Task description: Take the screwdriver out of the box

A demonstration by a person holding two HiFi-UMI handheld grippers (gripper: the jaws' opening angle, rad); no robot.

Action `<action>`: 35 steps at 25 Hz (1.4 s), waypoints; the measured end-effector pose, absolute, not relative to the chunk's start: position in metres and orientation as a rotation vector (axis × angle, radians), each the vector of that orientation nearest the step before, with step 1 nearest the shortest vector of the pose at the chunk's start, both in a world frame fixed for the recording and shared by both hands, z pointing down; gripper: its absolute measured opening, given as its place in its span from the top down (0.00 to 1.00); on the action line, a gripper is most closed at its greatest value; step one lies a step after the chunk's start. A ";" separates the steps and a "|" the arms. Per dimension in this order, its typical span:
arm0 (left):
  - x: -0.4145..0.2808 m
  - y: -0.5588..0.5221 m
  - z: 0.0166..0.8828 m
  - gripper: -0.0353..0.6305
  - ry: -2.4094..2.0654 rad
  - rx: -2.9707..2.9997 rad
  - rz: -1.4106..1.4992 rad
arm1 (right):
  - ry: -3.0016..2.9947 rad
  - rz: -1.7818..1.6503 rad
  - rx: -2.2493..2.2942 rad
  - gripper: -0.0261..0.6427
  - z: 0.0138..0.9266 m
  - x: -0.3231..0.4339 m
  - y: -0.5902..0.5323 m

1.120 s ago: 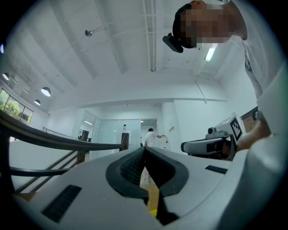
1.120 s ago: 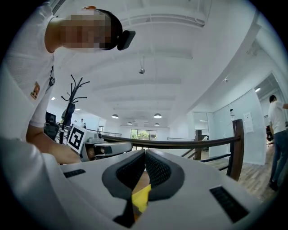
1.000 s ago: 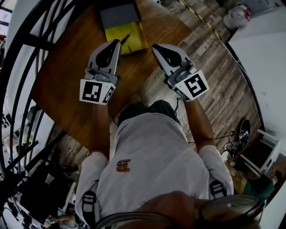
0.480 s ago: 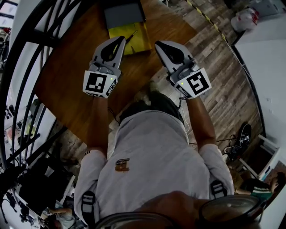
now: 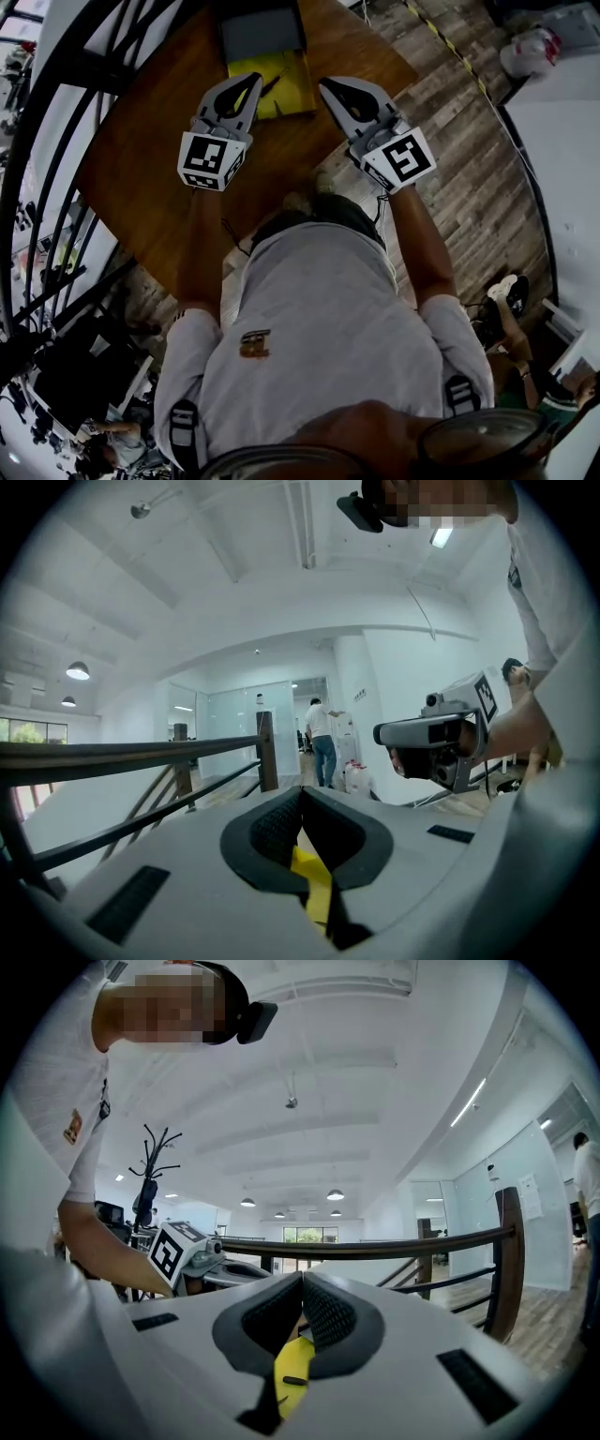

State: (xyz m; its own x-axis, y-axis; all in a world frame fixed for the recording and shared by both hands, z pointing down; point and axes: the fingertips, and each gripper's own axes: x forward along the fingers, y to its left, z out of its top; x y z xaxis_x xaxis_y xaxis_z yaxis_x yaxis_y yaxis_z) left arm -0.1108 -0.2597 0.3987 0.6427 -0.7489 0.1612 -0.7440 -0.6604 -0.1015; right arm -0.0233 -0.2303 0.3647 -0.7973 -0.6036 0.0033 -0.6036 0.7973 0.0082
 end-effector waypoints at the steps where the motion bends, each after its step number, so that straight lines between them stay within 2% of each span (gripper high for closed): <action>1: -0.109 -0.263 0.404 0.92 1.278 -2.827 -0.331 | -2.974 -0.002 0.994 0.91 0.367 -0.023 -0.233; 9: -0.104 -0.285 0.456 0.92 1.235 -2.841 -0.635 | -2.938 -0.032 0.951 0.91 0.383 -0.022 -0.253; 35: -0.101 -0.327 0.557 0.91 1.122 -2.828 -1.238 | -2.926 0.074 0.899 0.91 0.418 -0.012 -0.285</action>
State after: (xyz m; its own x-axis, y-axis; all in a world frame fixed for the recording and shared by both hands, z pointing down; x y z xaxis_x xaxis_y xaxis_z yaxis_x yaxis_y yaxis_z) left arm -0.1006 -0.3268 0.5567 0.4853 -0.5315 0.6943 -0.6392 -0.7575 -0.1330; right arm -0.0123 -0.2854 0.4182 -0.8248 -0.5582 0.0902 -0.5621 0.8268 -0.0225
